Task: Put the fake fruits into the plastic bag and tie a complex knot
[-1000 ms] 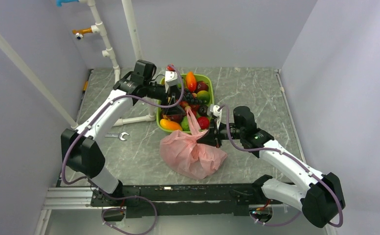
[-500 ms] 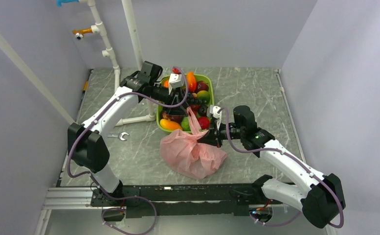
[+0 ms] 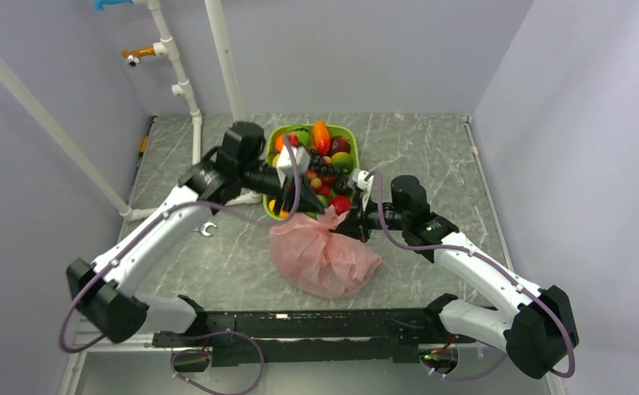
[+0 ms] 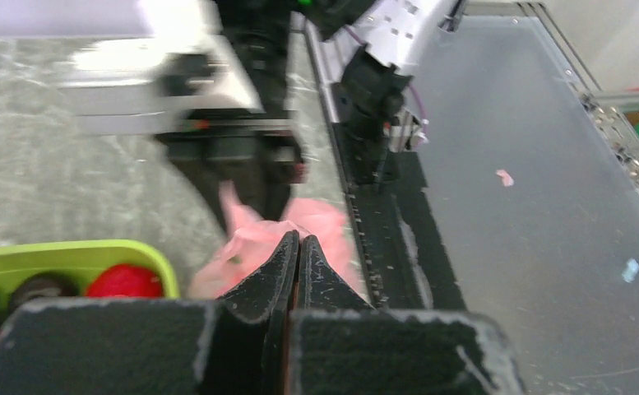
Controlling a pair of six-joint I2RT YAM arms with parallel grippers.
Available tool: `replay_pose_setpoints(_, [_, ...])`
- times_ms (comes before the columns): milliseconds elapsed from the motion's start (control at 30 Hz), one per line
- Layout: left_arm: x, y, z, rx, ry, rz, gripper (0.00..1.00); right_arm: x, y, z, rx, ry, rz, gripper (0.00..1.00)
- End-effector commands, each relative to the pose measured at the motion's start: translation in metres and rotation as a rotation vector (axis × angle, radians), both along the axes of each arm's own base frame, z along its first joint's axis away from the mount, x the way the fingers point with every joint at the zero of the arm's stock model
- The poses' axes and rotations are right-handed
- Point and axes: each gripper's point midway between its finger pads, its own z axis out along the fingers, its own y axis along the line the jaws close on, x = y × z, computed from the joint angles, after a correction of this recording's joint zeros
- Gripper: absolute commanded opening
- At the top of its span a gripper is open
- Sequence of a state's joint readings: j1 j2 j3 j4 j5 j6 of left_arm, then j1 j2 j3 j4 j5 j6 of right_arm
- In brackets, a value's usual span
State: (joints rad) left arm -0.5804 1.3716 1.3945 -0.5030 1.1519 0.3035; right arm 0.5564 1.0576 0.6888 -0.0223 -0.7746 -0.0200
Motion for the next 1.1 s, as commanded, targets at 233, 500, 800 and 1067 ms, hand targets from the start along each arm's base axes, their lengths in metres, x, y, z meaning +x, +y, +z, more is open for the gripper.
replay_pose_setpoints(233, [-0.072, -0.026, -0.097, 0.146, -0.079, 0.161, 0.00, 0.030, -0.004, 0.005, 0.042, 0.150, -0.223, 0.00])
replay_pose_setpoints(500, [0.006, -0.005, -0.184, 0.510, -0.131, 0.615, 0.00, 0.018, -0.003, 0.025, 0.099, 0.224, -0.220, 0.00])
replay_pose_setpoints(800, [0.059, 0.023, -0.186, 0.448, 0.029, 0.761, 0.00, -0.025, 0.011, 0.032, 0.178, 0.329, -0.087, 0.00])
replay_pose_setpoints(1067, [-0.014, -0.007, -0.126, 0.127, 0.135, 0.426, 0.00, -0.015, 0.017, 0.040, 0.218, 0.331, -0.115, 0.00])
